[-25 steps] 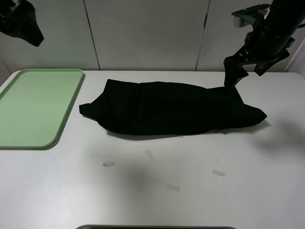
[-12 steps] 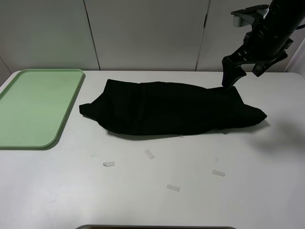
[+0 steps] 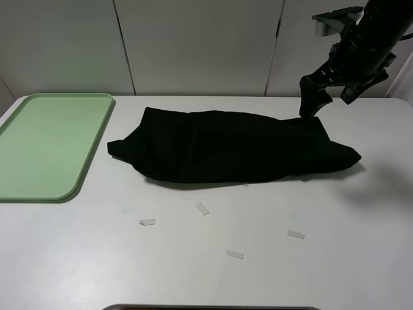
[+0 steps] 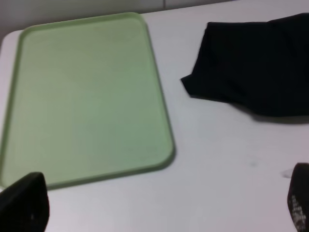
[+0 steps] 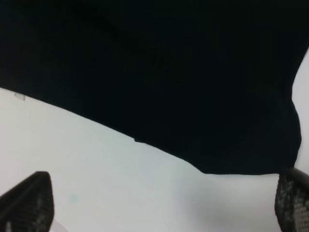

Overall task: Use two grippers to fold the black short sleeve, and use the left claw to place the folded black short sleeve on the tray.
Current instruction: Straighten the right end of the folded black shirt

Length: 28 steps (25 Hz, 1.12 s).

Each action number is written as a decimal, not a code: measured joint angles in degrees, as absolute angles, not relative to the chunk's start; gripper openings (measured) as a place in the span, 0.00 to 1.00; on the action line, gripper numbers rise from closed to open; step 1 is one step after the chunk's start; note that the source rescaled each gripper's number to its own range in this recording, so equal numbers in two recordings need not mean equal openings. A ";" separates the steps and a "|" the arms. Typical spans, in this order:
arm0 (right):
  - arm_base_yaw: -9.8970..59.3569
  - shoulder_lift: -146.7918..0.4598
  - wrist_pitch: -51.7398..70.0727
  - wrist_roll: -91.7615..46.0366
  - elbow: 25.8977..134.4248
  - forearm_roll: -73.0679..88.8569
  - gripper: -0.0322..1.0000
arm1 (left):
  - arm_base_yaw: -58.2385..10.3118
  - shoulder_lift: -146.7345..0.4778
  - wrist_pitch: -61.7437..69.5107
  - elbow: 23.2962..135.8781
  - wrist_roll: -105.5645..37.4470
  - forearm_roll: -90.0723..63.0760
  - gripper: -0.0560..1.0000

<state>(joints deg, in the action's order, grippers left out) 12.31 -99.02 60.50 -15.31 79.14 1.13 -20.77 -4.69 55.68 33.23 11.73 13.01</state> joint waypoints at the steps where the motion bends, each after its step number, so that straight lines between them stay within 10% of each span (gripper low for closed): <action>1: 12.31 -99.02 60.50 -15.26 79.14 1.13 1.00 | -20.77 -3.63 55.73 32.40 11.73 11.60 0.99; 28: 12.31 -99.02 60.11 -11.21 79.14 3.10 1.00 | -11.99 -1.20 61.03 28.00 10.40 5.32 0.98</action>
